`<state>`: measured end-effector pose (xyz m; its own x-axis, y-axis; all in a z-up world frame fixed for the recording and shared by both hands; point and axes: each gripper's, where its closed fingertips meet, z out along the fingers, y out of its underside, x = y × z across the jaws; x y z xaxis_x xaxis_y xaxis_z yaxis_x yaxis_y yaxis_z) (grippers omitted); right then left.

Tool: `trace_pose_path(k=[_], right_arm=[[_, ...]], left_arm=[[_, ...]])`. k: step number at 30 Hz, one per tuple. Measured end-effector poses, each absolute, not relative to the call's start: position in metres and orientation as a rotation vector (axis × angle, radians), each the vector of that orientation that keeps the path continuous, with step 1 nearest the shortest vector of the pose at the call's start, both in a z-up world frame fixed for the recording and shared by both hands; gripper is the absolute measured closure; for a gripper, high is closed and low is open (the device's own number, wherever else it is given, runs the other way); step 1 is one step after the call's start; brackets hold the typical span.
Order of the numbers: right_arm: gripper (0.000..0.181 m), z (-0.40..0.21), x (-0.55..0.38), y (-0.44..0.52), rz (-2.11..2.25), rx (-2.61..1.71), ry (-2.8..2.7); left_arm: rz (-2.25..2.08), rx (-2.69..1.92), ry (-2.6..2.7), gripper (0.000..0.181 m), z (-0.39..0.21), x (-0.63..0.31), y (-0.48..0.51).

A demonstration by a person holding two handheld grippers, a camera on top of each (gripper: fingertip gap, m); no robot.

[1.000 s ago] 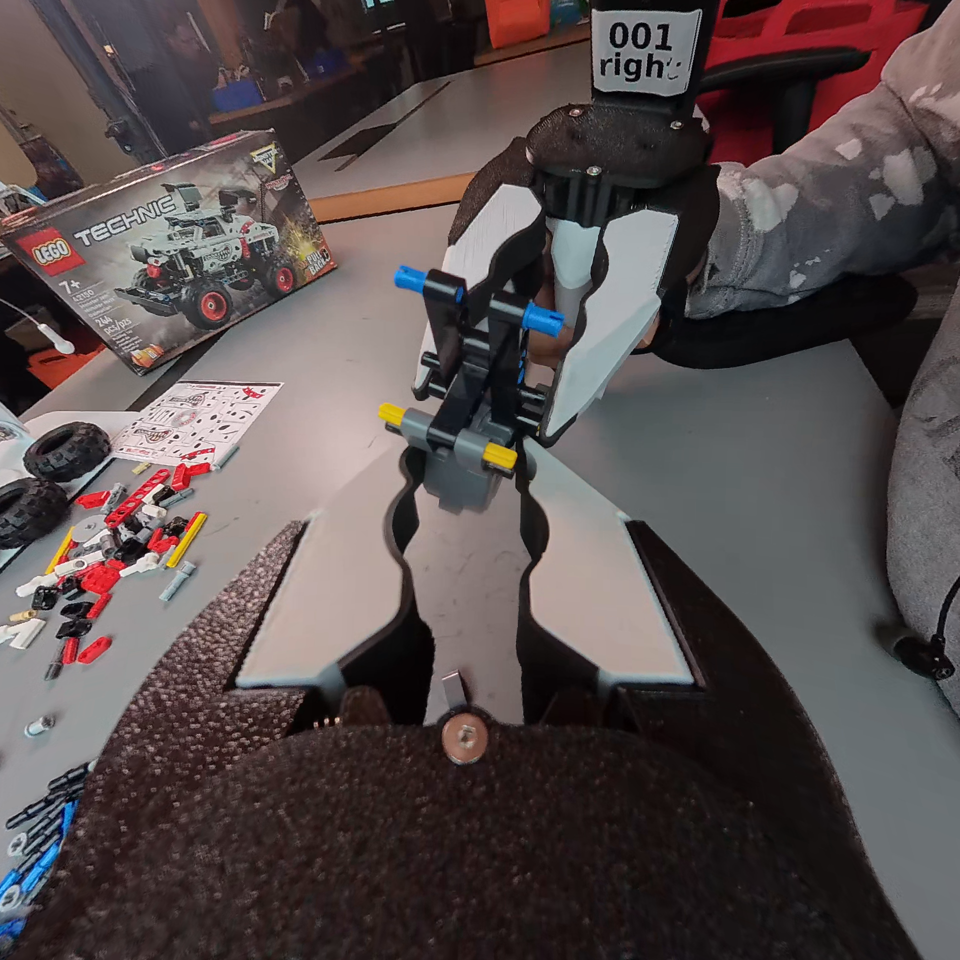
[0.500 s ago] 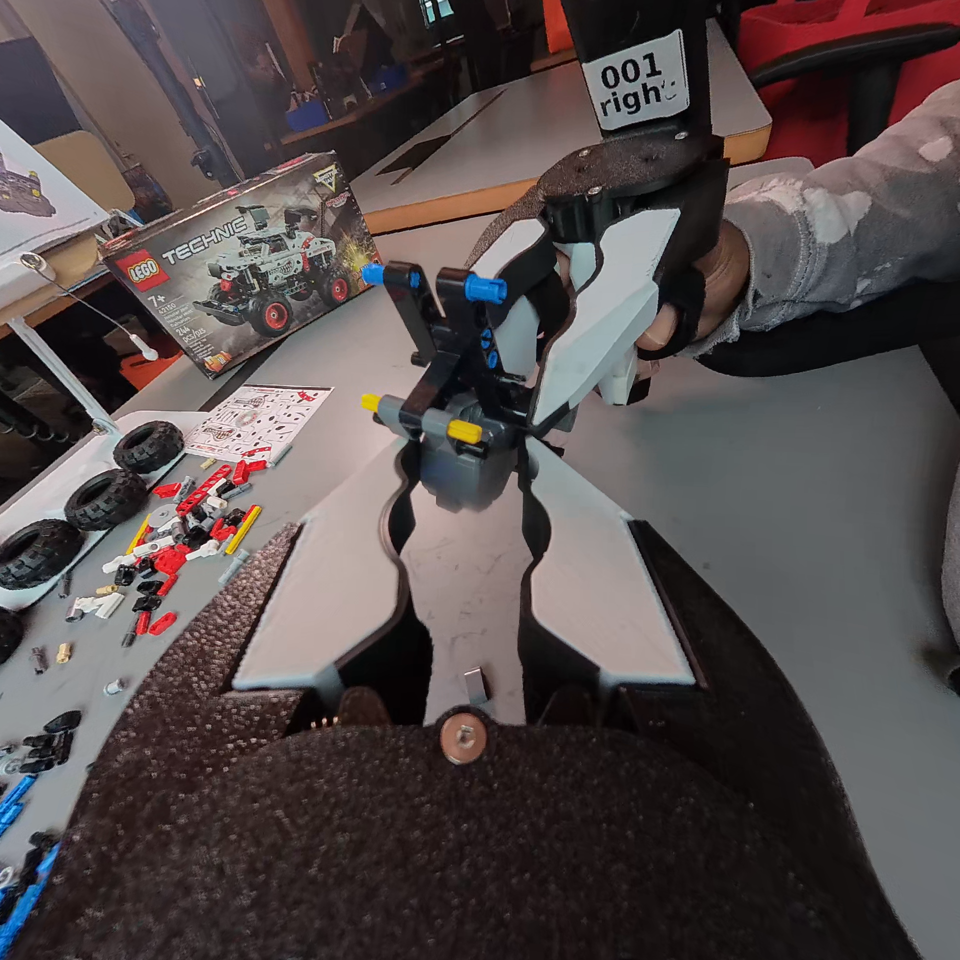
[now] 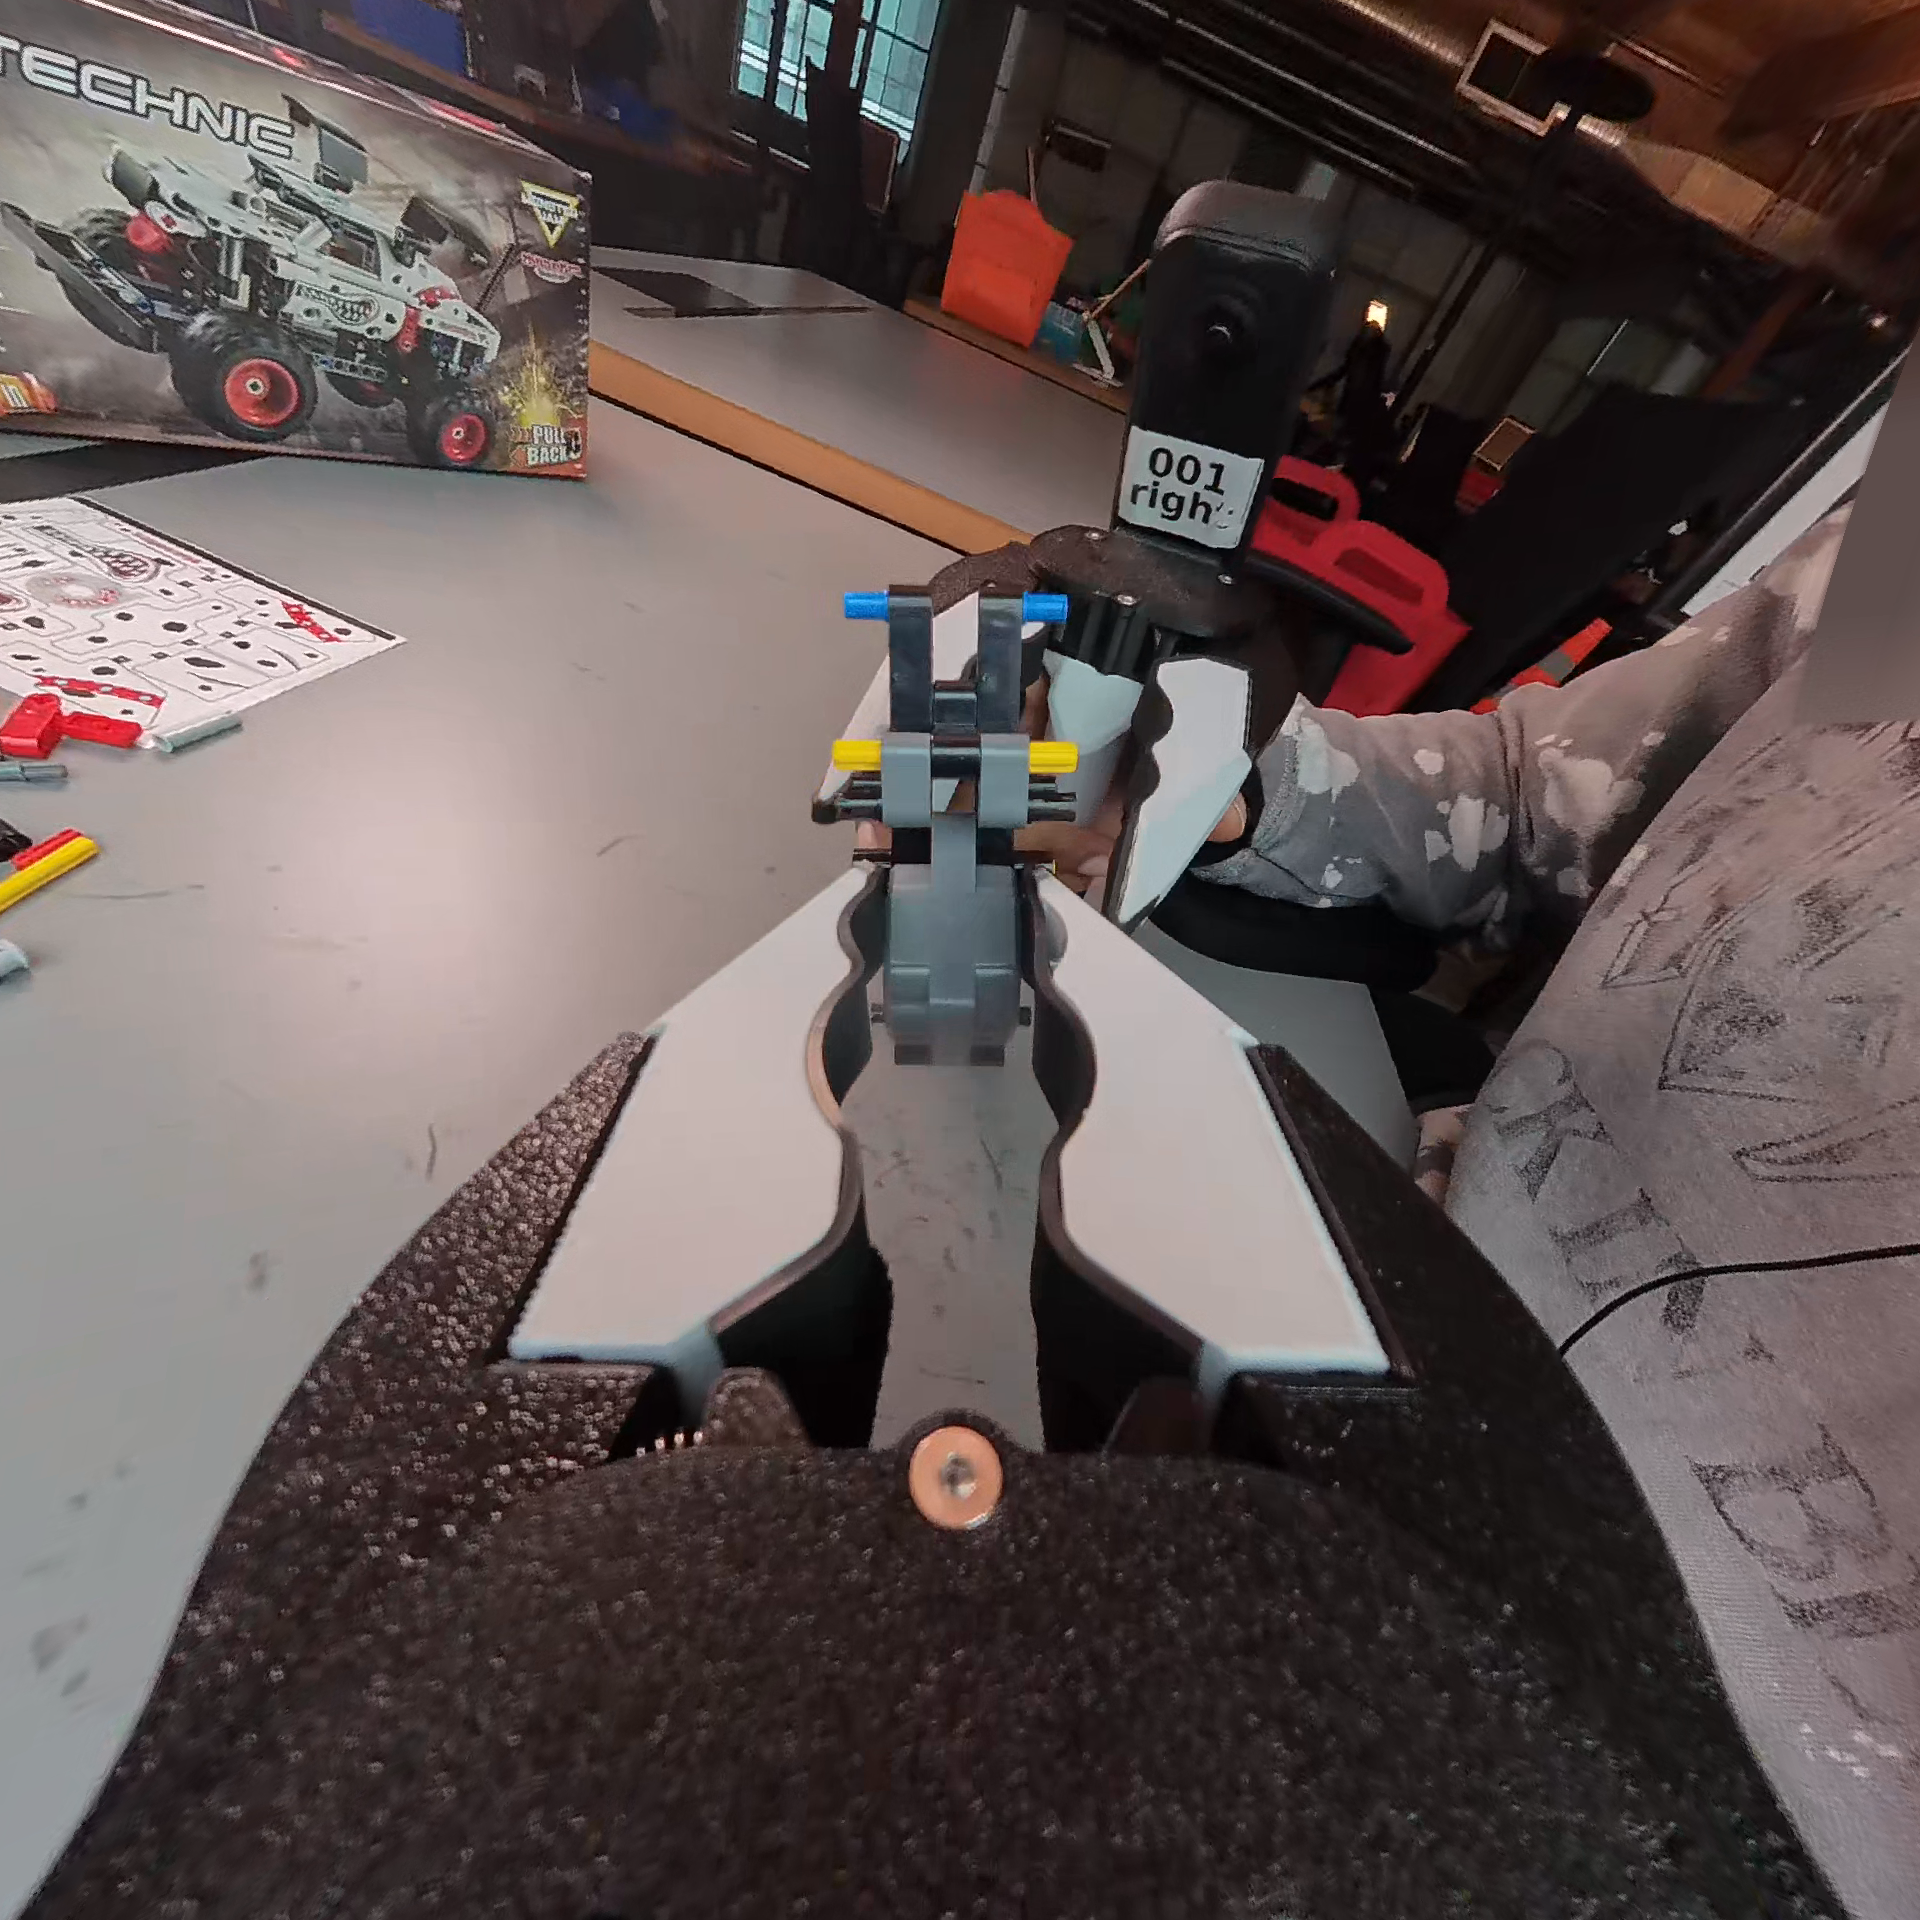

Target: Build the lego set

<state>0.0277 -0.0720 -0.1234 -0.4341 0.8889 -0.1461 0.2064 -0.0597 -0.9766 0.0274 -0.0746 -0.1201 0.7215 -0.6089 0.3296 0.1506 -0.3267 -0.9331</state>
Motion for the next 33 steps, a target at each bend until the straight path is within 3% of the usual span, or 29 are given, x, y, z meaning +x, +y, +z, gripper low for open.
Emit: trace_pose_path(k=[7,10,20,26,29,33], right_arm=[[0.116,-0.129,0.033,-0.084,1.625,-1.163,-1.726],[0.128,-0.124,0.035,-0.094,1.69,-1.131,-1.737],[0.129,-0.18,0.022,-0.043,0.943,-1.481,-1.811],[0.128,-0.194,0.021,-0.053,0.797,-1.475,-1.88],[0.105,-0.194,0.027,-0.061,0.877,-1.464,-1.949],[0.117,-0.197,0.06,-0.041,0.78,-1.454,-2.098]], left_arm=[[-0.861,-1.641,0.422,0.156,-0.104,0.035,-0.085],[-0.9,-1.609,0.414,0.156,-0.1,0.036,-0.086],[-0.691,-1.935,0.231,0.142,-0.143,-0.005,-0.067],[-0.621,-2.064,0.257,0.14,-0.168,0.0,-0.065],[-0.566,-2.088,0.281,0.141,-0.173,0.001,-0.062],[-0.543,-2.086,0.287,0.143,-0.173,0.004,-0.06]])
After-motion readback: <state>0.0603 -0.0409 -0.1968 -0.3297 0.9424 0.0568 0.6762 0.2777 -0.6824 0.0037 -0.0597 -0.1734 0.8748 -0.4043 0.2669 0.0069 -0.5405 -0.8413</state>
